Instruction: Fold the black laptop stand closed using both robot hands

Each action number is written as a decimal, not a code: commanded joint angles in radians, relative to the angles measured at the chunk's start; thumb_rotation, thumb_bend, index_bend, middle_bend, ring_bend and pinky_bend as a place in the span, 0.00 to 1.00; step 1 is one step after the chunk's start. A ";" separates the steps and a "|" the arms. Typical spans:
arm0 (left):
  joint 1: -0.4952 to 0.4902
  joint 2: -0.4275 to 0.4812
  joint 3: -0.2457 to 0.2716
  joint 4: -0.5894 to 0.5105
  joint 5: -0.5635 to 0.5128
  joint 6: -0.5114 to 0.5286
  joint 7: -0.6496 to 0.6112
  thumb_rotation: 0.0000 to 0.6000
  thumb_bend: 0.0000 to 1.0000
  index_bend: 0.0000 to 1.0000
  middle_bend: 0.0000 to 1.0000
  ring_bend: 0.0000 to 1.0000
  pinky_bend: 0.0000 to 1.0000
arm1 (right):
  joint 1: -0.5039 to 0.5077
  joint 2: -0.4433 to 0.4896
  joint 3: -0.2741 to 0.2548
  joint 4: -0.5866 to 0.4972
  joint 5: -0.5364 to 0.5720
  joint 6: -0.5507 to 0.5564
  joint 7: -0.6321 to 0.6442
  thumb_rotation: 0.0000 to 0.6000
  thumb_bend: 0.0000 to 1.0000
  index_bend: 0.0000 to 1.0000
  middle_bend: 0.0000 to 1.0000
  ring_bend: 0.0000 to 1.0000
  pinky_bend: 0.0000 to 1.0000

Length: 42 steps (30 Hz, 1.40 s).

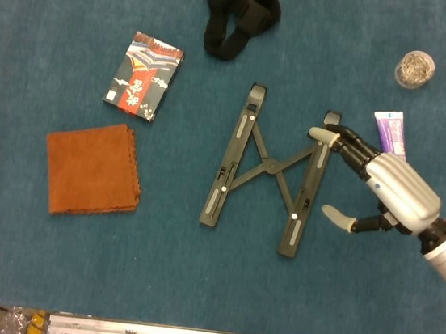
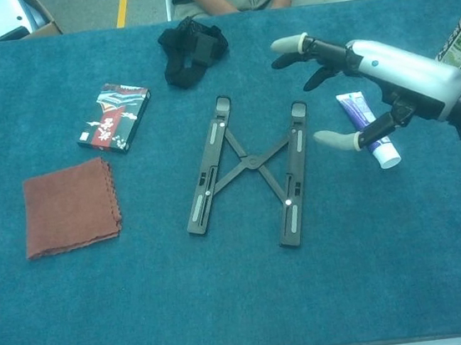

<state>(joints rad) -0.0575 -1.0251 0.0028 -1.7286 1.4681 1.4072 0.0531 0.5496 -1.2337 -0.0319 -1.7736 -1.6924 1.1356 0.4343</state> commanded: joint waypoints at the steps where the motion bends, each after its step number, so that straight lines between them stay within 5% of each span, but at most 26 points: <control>1: -0.039 0.030 0.005 -0.016 0.021 -0.053 0.008 1.00 0.28 0.07 0.04 0.00 0.04 | -0.004 0.005 0.001 0.013 0.000 -0.003 -0.101 1.00 0.29 0.00 0.14 0.00 0.22; 13: -0.181 0.006 0.012 0.009 0.157 -0.192 0.037 1.00 0.28 0.07 0.05 0.00 0.04 | -0.021 0.000 -0.013 0.027 -0.069 0.011 -0.438 1.00 0.12 0.00 0.14 0.00 0.22; 25: -0.303 -0.087 0.015 0.066 0.264 -0.270 0.035 1.00 0.28 0.03 0.03 0.00 0.04 | -0.047 -0.052 -0.022 0.111 -0.081 -0.012 -0.743 1.00 0.03 0.00 0.04 0.00 0.06; 42: -0.482 -0.273 -0.008 0.236 0.313 -0.361 -0.040 1.00 0.28 0.00 0.00 0.00 0.04 | -0.051 -0.142 -0.021 0.276 -0.103 -0.007 -0.915 1.00 0.00 0.00 0.00 0.00 0.04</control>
<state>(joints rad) -0.5275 -1.2853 -0.0009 -1.5031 1.7838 1.0572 0.0192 0.4970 -1.3707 -0.0516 -1.5042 -1.7894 1.1270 -0.4719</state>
